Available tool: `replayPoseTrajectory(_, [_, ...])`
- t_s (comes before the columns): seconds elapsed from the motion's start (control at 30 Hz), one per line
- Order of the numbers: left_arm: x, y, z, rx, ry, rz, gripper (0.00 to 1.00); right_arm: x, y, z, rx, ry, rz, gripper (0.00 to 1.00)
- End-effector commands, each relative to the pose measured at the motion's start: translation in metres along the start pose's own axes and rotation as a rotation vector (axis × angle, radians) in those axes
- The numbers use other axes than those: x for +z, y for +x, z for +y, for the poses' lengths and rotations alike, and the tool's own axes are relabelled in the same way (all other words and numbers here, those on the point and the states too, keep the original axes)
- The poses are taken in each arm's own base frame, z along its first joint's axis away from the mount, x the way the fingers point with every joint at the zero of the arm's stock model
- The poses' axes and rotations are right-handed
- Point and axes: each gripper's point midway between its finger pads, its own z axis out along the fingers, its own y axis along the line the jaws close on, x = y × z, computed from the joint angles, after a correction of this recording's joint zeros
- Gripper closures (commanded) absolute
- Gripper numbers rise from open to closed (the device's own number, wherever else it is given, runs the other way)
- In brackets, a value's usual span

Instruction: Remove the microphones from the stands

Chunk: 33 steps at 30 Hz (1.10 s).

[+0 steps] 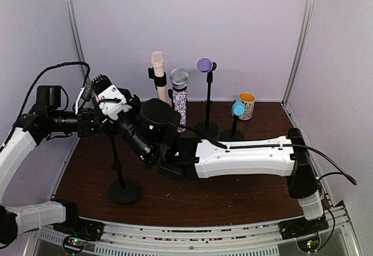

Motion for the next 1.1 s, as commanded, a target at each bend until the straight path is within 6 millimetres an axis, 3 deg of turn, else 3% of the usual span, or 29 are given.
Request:
replayPoseTrajectory(0.0, [0.002, -0.001, -0.008, 0.022, 0.057, -0.019, 0.61, -0.005, -0.072, -0.027, 0.136, 0.048, -0.195, 1.00])
replayPoseTrajectory(0.27, [-0.002, -0.004, -0.004, 0.063, -0.004, -0.037, 0.96, -0.011, -0.075, -0.028, 0.130, 0.031, -0.209, 1.00])
replayPoseTrajectory(0.33, [-0.003, -0.009, -0.001, 0.073, -0.033, -0.054, 1.00, -0.012, -0.075, -0.029, 0.122, 0.029, -0.214, 1.00])
replayPoseTrajectory(0.63, [-0.013, -0.021, 0.005, 0.143, -0.140, -0.124, 1.00, -0.021, -0.085, -0.036, 0.097, 0.033, -0.256, 1.00])
replayPoseTrajectory(1.07, [-0.012, -0.026, 0.033, 0.075, -0.250, -0.181, 1.00, -0.054, -0.128, -0.041, 0.080, 0.023, -0.360, 1.00])
